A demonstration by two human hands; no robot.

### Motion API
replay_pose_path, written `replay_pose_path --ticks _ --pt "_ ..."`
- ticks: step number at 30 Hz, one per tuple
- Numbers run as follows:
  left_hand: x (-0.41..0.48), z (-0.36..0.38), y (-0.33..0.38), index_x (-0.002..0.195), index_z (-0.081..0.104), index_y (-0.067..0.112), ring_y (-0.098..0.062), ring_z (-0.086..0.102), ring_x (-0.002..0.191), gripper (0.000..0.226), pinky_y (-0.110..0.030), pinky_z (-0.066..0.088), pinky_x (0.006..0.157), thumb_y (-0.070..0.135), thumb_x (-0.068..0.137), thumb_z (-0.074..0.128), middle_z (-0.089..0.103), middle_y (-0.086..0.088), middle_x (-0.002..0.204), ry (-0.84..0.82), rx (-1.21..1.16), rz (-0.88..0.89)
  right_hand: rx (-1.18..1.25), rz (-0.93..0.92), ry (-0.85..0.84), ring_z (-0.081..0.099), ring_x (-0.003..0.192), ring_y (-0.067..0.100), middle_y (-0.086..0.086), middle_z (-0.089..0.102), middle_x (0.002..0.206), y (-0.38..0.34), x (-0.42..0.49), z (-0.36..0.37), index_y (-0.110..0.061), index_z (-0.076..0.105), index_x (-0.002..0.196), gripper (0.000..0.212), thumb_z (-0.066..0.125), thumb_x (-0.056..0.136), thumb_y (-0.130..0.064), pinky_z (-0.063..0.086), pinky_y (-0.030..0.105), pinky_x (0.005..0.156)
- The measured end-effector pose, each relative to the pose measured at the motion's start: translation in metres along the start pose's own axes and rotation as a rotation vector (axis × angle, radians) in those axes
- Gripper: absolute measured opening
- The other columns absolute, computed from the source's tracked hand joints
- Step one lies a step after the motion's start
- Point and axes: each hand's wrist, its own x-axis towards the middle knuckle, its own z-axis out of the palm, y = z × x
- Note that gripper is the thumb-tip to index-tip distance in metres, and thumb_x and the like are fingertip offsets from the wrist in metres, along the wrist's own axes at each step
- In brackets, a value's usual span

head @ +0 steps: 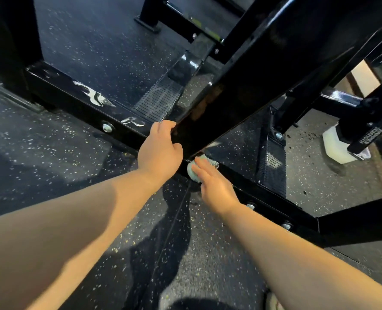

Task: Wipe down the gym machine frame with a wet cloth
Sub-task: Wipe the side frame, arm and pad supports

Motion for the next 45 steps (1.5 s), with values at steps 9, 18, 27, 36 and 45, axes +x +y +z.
replay_pose_path --ticks 9,18,27,36,45 --pt "0.003 -0.025 0.006 0.105 0.057 0.018 -0.019 0.057 0.091 0.023 -0.034 0.046 0.083 0.03 0.097 0.039 0.062 -0.002 0.107 -0.119 -0.184 -0.171 1.065 0.441 -0.154 0.066 0.084 0.02 0.003 0.07 0.094 -0.059 -0.005 -0.095 -0.024 0.06 0.103 0.03 0.046 0.094 0.001 0.054 0.039 0.085" --pt "-0.003 -0.09 -0.009 0.107 0.065 0.018 -0.008 0.068 0.085 0.019 -0.02 0.052 0.061 0.023 0.09 0.062 0.072 0.002 0.101 -0.639 -0.628 -0.439 1.171 0.466 -0.063 0.065 0.1 0.023 0.011 0.067 0.108 -0.108 0.012 -0.069 -0.012 0.051 0.124 0.032 0.058 0.093 -0.011 0.05 0.043 0.094" --pt "0.014 -0.189 -0.041 0.087 0.07 0.02 -0.019 0.051 0.062 0.01 -0.024 0.041 0.052 0.012 0.083 0.068 0.064 -0.008 0.078 -0.222 -0.009 -0.49 1.368 0.332 -0.637 0.064 0.078 0.008 -0.005 0.069 0.088 -0.164 0.085 -0.034 -0.022 0.063 0.096 0.008 0.063 0.089 -0.018 0.052 0.024 0.074" --pt "0.034 -0.193 0.0 0.08 0.062 0.02 -0.012 0.05 0.055 0.01 -0.021 0.038 0.047 0.012 0.084 0.057 0.057 0.003 0.069 0.067 0.344 -0.363 1.516 0.476 -0.15 0.065 0.095 0.027 0.011 0.067 0.107 -0.219 0.105 -0.017 -0.016 0.059 0.106 0.016 0.052 0.092 -0.017 0.055 0.047 0.083" --pt "0.061 -0.159 -0.014 0.093 0.064 0.002 -0.026 0.062 0.08 0.01 -0.032 0.056 0.074 0.005 0.093 0.054 0.064 -0.009 0.088 -0.417 -0.419 -0.701 1.254 0.321 -0.054 0.066 0.089 0.019 0.006 0.069 0.092 -0.175 0.096 -0.029 -0.012 0.061 0.104 0.018 0.046 0.1 -0.021 0.053 0.024 0.085"
